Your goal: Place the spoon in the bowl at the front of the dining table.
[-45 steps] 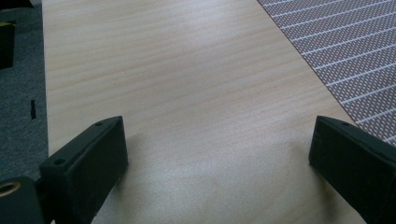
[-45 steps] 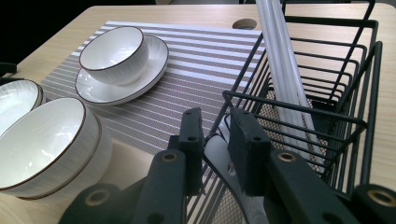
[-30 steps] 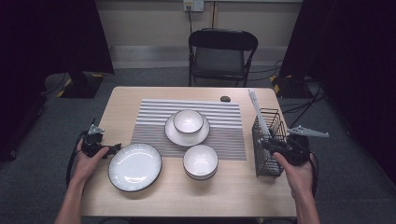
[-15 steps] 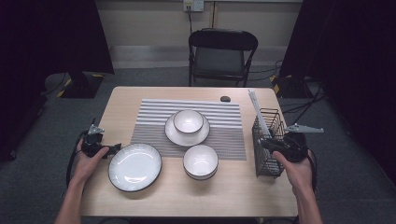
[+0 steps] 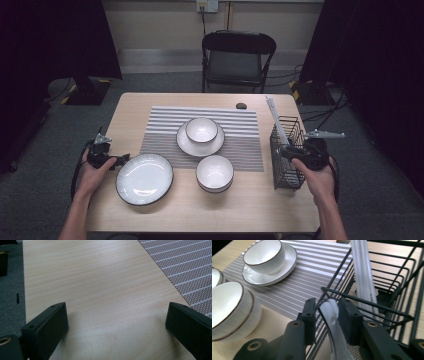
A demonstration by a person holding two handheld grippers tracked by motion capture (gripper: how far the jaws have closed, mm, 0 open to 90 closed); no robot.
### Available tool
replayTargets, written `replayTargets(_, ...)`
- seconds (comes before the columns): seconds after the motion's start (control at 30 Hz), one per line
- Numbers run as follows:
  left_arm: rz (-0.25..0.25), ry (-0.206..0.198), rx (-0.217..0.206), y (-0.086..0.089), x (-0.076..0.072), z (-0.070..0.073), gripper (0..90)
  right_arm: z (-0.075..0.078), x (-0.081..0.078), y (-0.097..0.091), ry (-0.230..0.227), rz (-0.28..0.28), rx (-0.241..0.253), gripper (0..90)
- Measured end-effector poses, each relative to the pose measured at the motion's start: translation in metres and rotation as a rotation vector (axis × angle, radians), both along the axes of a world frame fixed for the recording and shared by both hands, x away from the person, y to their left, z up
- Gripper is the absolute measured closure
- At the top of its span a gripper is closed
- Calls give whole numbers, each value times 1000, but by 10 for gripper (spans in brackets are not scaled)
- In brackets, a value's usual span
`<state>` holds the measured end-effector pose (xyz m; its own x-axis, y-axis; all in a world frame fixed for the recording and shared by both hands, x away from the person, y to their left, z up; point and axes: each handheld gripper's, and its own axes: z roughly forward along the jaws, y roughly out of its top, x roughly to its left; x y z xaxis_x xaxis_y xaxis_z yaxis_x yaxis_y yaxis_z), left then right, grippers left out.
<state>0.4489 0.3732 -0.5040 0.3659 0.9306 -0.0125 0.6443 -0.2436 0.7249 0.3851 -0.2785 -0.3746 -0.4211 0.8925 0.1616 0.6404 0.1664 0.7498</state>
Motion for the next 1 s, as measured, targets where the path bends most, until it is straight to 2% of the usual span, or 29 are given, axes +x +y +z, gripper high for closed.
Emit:
replayTargets(0.3, 0, 0, 0, 0, 0, 0, 38, -2, 8, -1, 19, 9, -10, 670)
replayTargets(0.53, 0, 0, 2, 0, 0, 0, 38, -4, 11, 0, 32, -2, -54, 693)
replayTargets(0.7, 0, 0, 1, 0, 0, 0, 38, -5, 12, 3, 29, -12, -110, 714)
replayTargets(0.93, 0, 1, 2, 0, 0, 0, 38, -5, 12, 5, 21, -18, -133, 733)
replayTargets(0.97, 0, 1, 2, 0, 0, 0, 38, -6, 12, 6, 17, -23, -170, 750)
replayTargets(1.0, 0, 1, 2, 0, 0, 0, 38, -6, 12, 6, 17, -23, -170, 750)
